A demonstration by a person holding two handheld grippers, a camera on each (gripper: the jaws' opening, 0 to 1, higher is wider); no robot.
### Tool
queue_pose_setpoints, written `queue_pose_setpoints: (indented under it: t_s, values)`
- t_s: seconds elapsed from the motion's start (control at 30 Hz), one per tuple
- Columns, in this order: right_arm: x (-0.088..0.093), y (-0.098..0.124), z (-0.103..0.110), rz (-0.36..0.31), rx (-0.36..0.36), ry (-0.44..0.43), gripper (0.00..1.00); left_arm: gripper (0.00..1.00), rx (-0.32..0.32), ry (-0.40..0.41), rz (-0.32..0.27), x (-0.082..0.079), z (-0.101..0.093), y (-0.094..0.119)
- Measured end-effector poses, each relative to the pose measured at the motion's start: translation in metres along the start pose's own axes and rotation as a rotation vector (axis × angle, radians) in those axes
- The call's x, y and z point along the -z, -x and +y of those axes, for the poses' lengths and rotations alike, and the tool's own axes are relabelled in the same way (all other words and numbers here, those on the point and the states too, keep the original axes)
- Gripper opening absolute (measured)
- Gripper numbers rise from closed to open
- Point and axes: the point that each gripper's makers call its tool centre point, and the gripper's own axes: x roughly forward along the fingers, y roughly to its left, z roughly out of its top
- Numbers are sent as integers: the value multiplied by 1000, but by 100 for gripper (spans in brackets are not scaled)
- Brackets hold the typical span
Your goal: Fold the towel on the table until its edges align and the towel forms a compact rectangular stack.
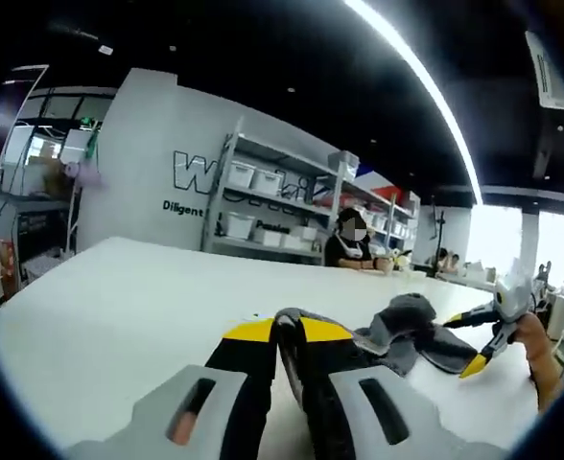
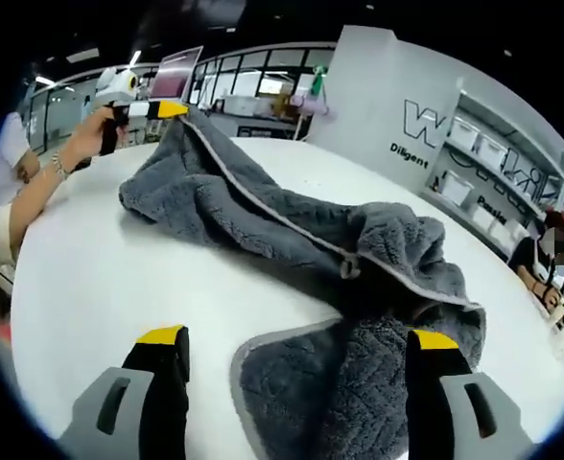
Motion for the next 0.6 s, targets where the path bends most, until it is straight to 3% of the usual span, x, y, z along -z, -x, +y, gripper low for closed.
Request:
queue_pose_setpoints:
  t_s: [0.23, 0.6]
  values:
    - [0, 0, -4, -2, -1, -3, 95, 7, -109, -31, -30, -9, 31, 10]
    - [-1, 2, -9, -13, 2, -11, 95, 8, -272, -34, 3, 4, 70, 27]
